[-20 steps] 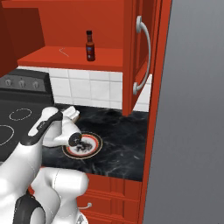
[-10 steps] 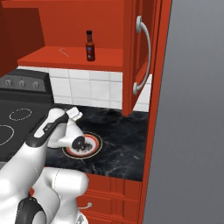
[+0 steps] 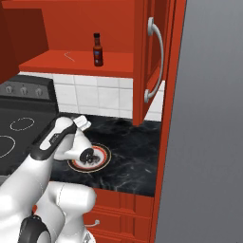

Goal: Pick the chicken drumstick from the plate and place it on the cutting board. Then pick the condiment bottle from the cabinet and place it next to the cutting board.

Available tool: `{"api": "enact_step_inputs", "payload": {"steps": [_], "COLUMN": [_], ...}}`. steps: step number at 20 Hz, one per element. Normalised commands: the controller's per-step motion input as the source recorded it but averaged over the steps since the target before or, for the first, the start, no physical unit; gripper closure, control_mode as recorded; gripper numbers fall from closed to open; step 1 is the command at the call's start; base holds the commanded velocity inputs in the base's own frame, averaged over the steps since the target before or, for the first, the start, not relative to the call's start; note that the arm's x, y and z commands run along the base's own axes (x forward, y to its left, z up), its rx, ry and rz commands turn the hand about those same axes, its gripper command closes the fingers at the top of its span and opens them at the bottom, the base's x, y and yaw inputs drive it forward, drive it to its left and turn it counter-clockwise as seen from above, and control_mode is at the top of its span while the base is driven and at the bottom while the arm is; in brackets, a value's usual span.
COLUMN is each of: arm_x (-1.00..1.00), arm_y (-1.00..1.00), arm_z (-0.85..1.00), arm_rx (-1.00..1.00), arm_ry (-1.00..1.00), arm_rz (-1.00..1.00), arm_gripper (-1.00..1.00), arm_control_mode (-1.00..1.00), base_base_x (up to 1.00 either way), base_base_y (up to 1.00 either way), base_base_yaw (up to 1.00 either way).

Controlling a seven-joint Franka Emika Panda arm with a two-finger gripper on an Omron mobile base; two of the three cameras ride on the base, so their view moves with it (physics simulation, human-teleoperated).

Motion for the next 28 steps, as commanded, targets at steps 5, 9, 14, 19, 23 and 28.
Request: {"api": "enact_step_inputs", "payload": {"steps": [5, 9, 14, 19, 23, 28], "arm_x": [0.00, 0.00, 0.00, 0.00, 0.00, -0.01], "arm_y": [0.00, 0.00, -0.01, -0.03, -0.06, -0.11], "arm_z": [0.23, 0.27, 0.30, 0.34, 0.33, 0.35], "arm_rx": [0.00, 0.00, 0.00, 0.00, -0.02, 0.00], "arm_ry": [0.00, 0.00, 0.00, 0.00, 0.00, 0.00], "arm_rz": [-0.03, -0.05, -0.06, -0.06, -0.07, -0.06], "arm_gripper": [-1.00, -1.00, -1.00, -1.00, -1.00, -1.00], "arm_control_mode": [-1.00, -1.00, -1.00, -1.00, -1.00, -1.00], "base_base_x": [0.00, 0.00, 0.00, 0.00, 0.00, 0.00], "base_base_y": [0.00, 0.00, 0.00, 0.00, 0.00, 0.00], "base_base_yaw": [0.00, 0.00, 0.00, 0.00, 0.00, 0.00]}}
